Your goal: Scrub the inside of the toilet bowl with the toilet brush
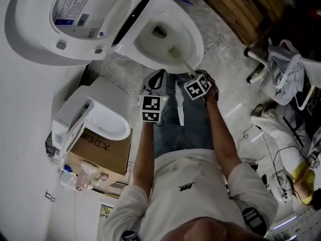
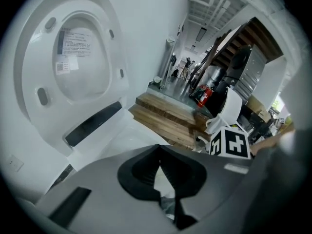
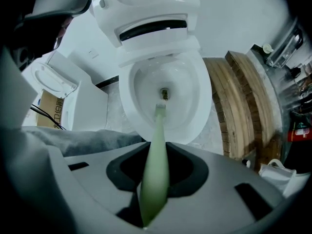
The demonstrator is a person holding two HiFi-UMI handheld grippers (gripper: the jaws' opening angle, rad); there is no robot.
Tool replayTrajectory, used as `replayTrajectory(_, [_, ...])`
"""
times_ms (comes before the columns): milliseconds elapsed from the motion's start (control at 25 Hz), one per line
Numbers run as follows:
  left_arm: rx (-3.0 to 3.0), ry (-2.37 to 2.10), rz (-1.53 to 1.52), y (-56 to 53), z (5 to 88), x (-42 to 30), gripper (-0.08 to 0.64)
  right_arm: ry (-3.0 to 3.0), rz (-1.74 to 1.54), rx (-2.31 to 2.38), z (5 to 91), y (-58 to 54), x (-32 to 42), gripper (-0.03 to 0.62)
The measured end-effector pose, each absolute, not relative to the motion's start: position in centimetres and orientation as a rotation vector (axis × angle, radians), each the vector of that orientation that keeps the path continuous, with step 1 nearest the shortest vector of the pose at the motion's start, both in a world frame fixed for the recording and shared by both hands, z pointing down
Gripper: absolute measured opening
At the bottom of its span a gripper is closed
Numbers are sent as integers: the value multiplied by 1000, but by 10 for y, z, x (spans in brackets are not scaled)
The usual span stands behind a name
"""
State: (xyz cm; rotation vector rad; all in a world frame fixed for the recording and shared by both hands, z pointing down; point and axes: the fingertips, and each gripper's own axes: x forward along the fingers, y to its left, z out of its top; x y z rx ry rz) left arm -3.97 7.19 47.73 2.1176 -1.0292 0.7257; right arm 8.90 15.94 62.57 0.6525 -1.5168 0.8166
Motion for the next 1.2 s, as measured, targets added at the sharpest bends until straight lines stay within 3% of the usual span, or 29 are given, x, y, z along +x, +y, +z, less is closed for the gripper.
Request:
replayTrajectory(320, [2149,-1025,735,85,434,-40,9,-1612,772,690,562,152,86,84])
replayTrajectory(1200, [2391,-1081,501,44,228,-43,9,-1977,501,1072,278,76,73,84])
